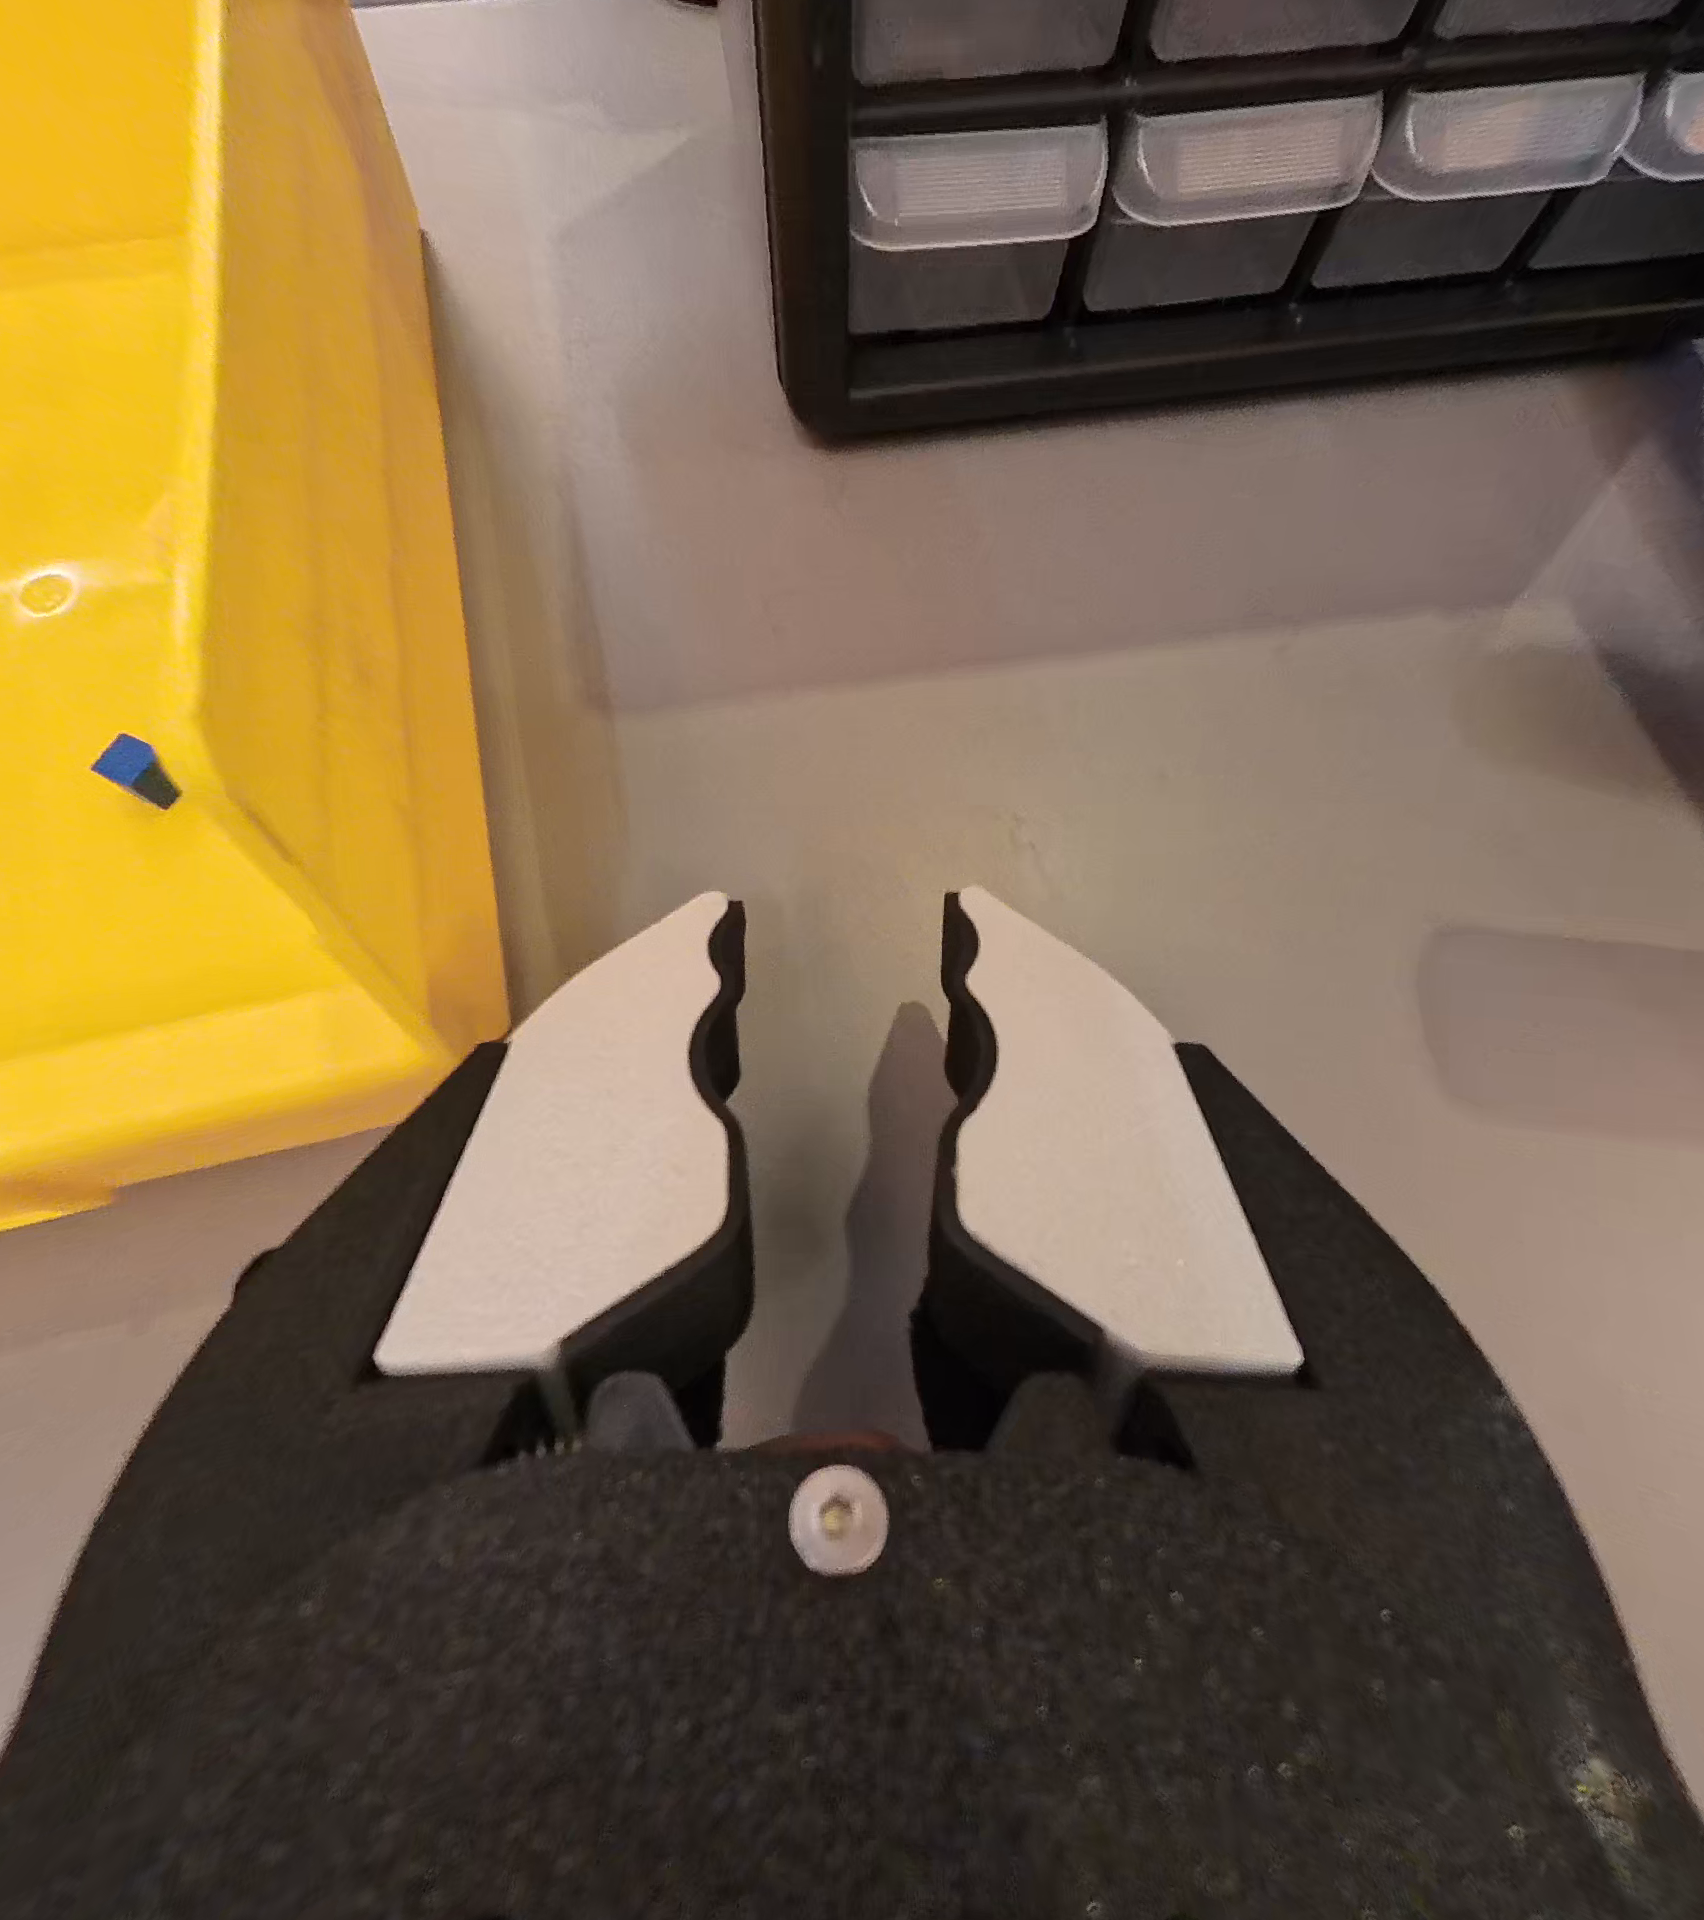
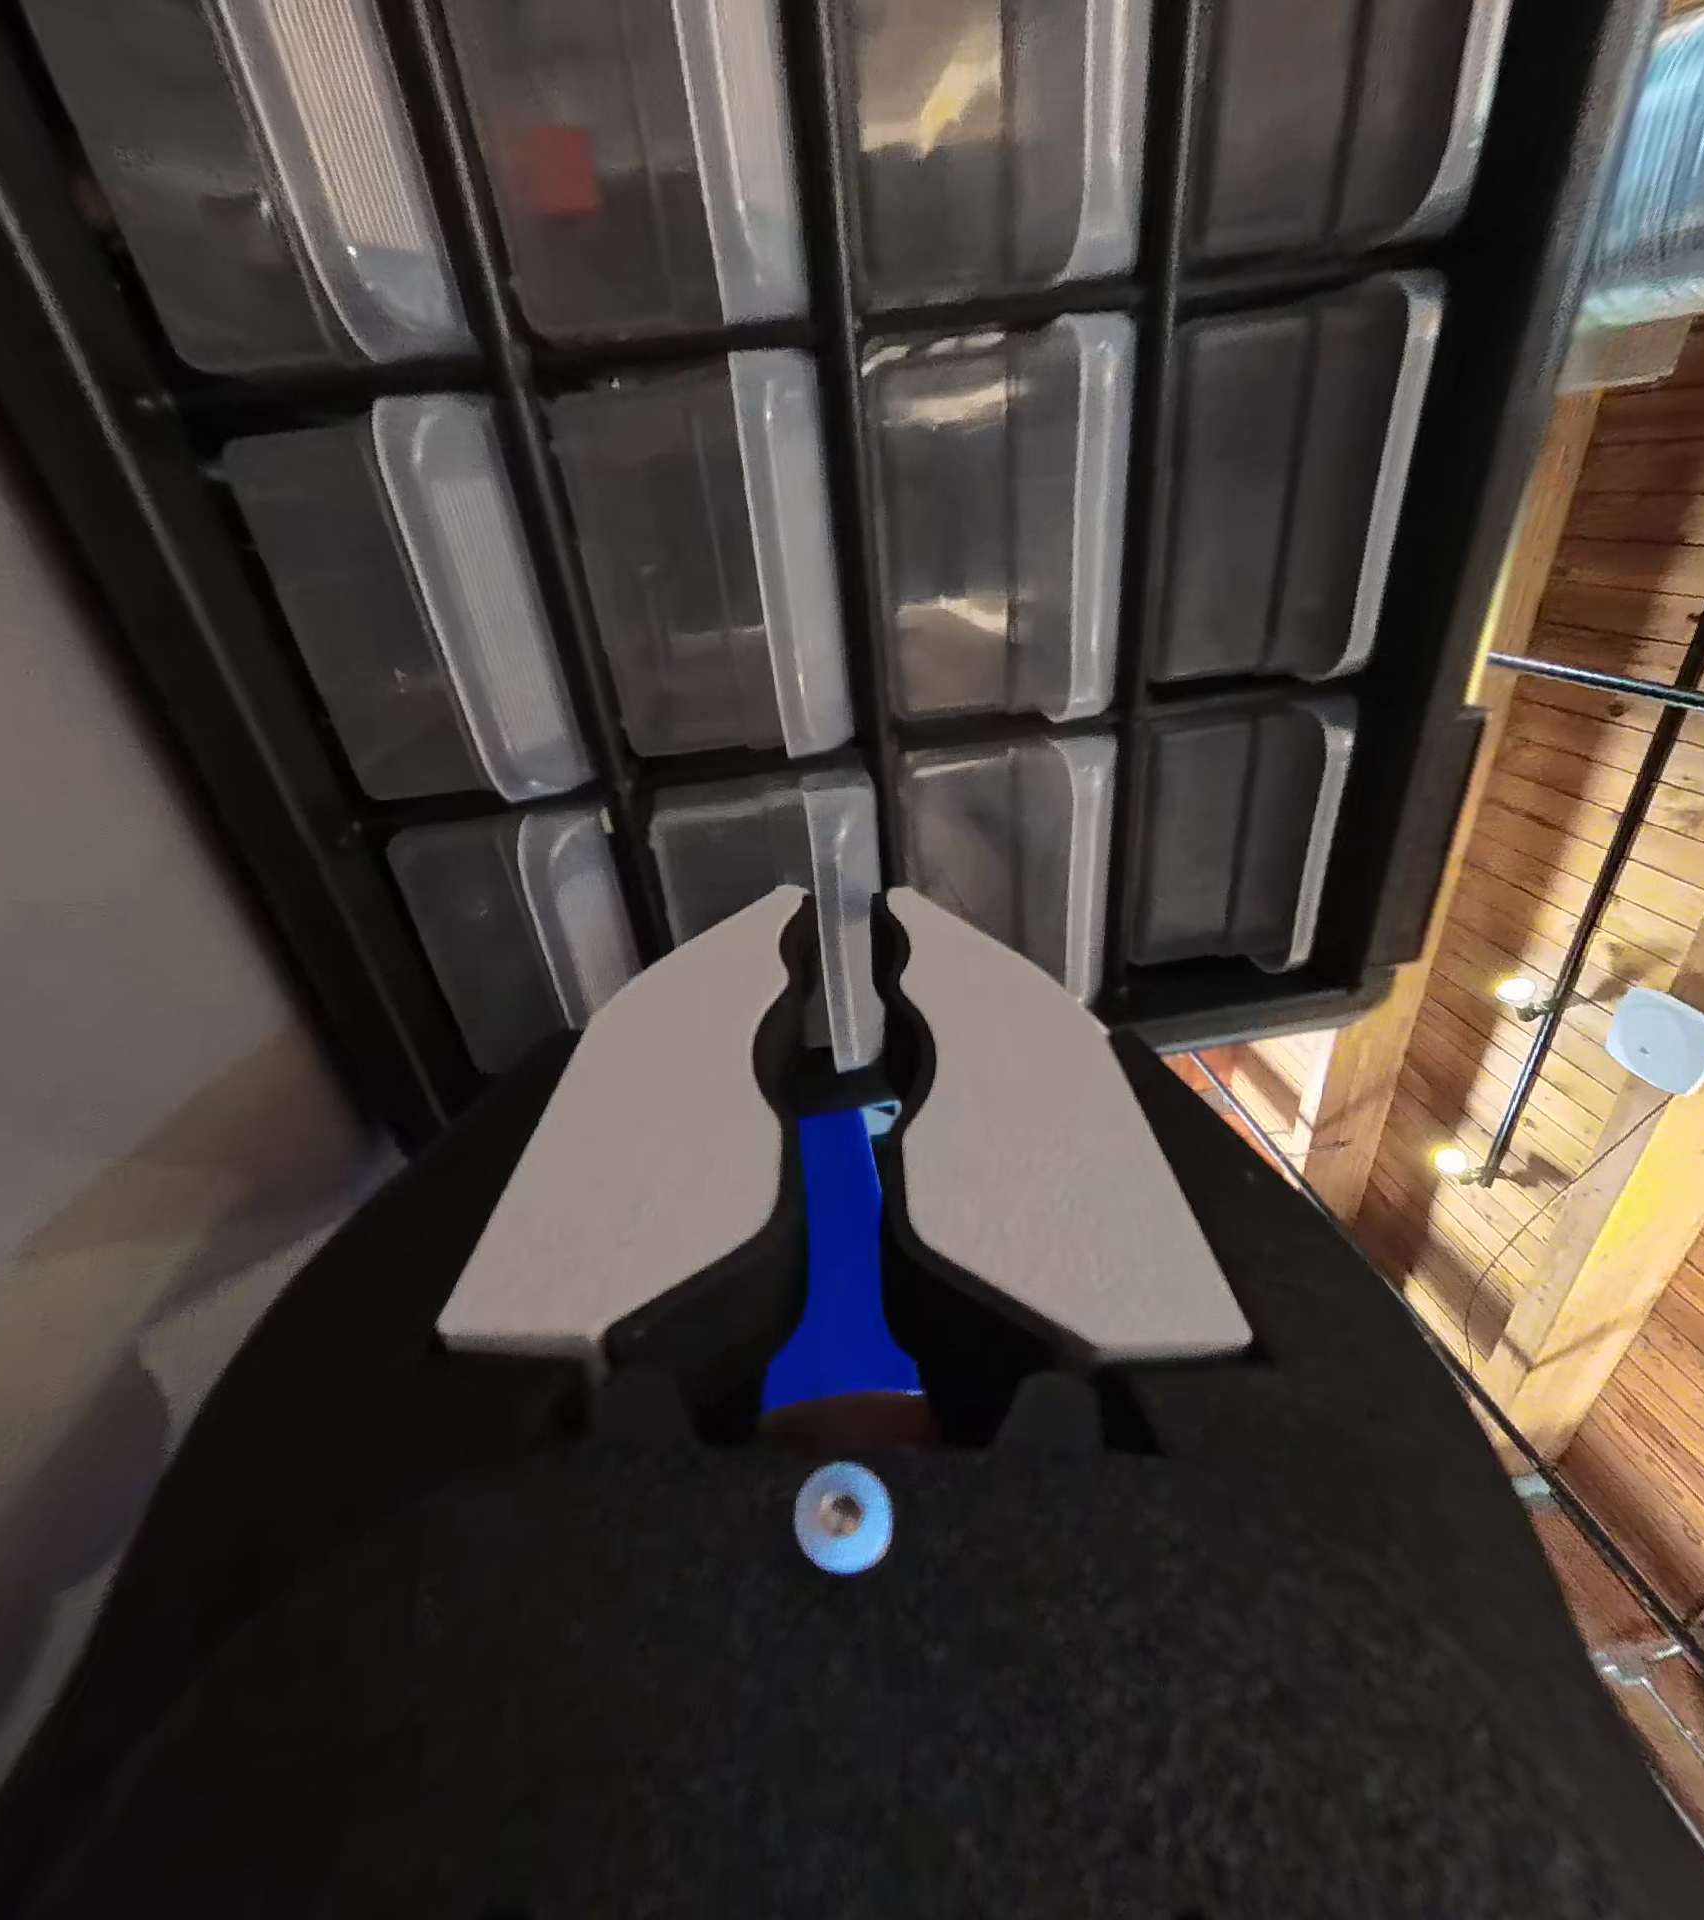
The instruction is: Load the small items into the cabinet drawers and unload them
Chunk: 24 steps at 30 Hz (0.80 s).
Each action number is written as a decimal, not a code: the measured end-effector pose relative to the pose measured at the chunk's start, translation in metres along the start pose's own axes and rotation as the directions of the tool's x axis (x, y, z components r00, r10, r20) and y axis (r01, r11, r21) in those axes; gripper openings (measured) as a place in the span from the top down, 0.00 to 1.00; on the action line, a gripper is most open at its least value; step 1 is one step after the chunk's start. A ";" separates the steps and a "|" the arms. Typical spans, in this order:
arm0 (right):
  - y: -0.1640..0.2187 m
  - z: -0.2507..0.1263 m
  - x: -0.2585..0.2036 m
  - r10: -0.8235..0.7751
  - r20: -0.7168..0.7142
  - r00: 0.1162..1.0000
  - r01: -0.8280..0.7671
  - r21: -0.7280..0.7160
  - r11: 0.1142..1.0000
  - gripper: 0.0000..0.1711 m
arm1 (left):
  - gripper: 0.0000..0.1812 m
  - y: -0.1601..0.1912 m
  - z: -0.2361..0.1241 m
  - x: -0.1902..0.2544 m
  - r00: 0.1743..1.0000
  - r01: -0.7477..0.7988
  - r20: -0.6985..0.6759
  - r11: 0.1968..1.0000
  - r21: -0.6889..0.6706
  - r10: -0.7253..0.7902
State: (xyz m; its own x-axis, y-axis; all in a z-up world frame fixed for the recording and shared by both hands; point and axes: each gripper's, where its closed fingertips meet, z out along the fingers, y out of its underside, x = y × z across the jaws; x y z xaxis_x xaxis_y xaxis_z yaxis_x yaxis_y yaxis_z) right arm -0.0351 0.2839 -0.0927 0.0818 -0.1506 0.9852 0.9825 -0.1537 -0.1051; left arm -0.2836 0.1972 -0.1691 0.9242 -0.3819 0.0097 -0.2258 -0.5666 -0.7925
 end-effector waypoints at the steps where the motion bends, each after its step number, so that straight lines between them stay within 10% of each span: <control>1: 0.000 -0.005 0.000 0.000 0.001 1.000 0.000 0.004 1.000 0.95 | 0.80 0.000 -0.001 0.000 1.000 0.001 -0.001 1.000 0.002 -0.001; 14: -0.005 -0.066 -0.006 0.267 0.189 0.945 -0.275 0.016 0.961 0.85 | 0.80 0.000 -0.003 0.001 1.000 0.002 -0.001 1.000 0.005 -0.002; 17: -0.015 -0.080 -0.016 0.560 0.350 0.751 -0.569 -0.087 0.818 0.58 | 0.80 -0.001 -0.004 -0.001 1.000 0.004 0.003 1.000 0.007 -0.004; 24: 0.005 -0.049 0.000 0.948 0.237 0.212 -0.877 -0.381 0.292 0.51 | 0.80 0.001 -0.002 0.000 1.000 0.011 -0.005 1.000 -0.002 -0.011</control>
State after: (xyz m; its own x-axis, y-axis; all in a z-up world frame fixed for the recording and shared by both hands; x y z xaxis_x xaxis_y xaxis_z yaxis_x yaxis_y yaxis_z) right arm -0.0382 0.2349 -0.0998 0.9885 0.0537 0.1417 0.1511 -0.2844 -0.9467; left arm -0.2845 0.1956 -0.1685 0.9250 -0.3793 0.0217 -0.2159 -0.5720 -0.7913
